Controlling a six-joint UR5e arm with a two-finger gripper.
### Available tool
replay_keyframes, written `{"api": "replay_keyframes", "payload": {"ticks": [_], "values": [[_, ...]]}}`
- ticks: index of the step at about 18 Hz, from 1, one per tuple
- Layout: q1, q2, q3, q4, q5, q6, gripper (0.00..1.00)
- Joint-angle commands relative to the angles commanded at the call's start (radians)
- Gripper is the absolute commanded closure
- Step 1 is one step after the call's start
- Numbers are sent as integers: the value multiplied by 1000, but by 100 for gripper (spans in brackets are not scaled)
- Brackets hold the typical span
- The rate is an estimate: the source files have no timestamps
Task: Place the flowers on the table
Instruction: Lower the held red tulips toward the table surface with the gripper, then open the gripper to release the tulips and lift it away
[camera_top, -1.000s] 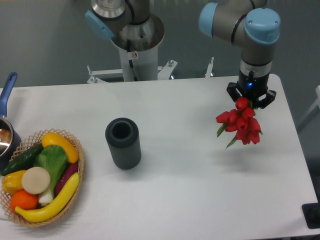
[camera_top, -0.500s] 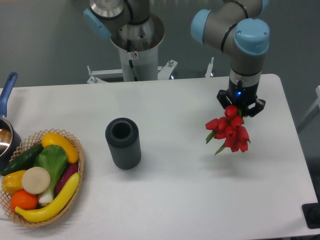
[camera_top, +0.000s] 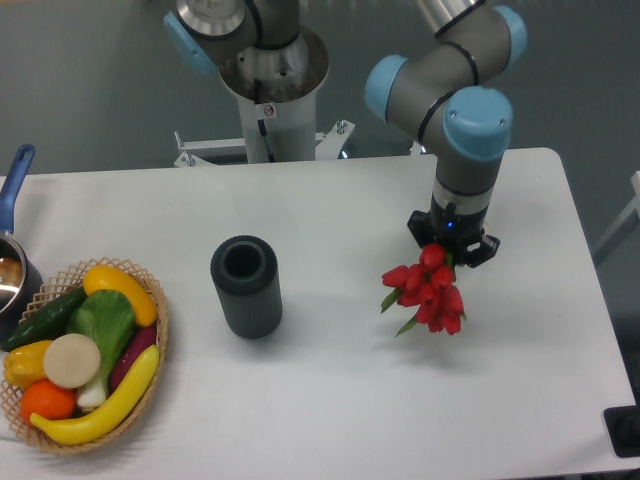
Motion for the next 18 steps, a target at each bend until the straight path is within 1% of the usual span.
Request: {"api": "replay_keyframes", "payload": {"ticks": [3,4,8,11,12,14,15,16,18], "values": [[-14,-41,29,5,-11,-22,89],[-18,-55,43,5,-17,-23,87],[-25,-95,68,5,-18,-28,78],[-28,-98,72,5,-18,-37,69],[-28,-98,75,5,-18,-37,64],[-28,-97,75,6,-17,-35,47],[-28,-95,75,11,-17,-37,32],[-29,-92,75,11,-14,-37,0],[-28,-83,75,11,-14,-37,0]]}}
